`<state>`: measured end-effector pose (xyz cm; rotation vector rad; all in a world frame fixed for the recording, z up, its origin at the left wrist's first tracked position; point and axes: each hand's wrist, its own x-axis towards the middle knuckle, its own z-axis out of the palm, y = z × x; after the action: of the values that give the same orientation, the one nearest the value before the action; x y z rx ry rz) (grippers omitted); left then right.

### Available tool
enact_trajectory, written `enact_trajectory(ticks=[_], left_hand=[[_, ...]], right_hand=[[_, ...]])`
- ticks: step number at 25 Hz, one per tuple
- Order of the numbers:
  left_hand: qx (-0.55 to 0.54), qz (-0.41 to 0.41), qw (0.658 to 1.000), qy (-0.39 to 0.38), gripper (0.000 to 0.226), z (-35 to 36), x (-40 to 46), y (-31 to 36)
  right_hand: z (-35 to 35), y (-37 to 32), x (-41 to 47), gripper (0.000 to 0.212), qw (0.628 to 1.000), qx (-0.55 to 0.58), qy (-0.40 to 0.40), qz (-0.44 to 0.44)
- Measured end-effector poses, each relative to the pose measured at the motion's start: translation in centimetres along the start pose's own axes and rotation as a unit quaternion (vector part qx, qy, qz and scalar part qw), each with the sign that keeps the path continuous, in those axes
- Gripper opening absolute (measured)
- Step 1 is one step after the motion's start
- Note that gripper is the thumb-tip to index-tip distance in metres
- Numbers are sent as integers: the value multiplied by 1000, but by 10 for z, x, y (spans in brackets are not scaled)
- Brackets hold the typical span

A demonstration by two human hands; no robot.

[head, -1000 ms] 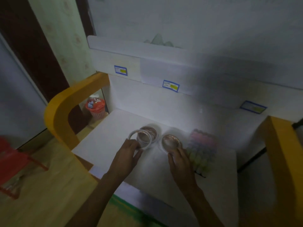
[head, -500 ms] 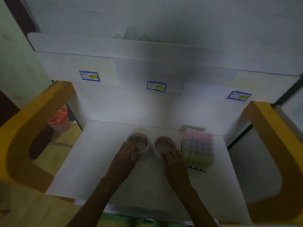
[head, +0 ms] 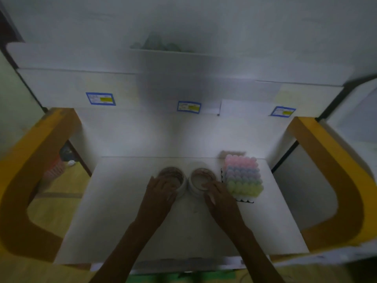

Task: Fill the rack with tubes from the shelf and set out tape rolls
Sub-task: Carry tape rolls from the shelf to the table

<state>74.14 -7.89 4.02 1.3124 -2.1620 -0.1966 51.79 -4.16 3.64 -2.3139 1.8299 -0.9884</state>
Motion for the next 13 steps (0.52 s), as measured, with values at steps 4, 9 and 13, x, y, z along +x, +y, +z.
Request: enact_trajectory(ticks=[4,9,13], left_hand=[[-32,45,998,-11,43,-2,9,26],[-126,101,985,-56,50,19,16,96],[-136,178,968,-112,48,47,17,169]], right_hand=[[-28,9,-24,32,999,25,17,34],[-85,43,-84,40,989,9,6,147],[-142,72,-146,35,978,12,46,205]])
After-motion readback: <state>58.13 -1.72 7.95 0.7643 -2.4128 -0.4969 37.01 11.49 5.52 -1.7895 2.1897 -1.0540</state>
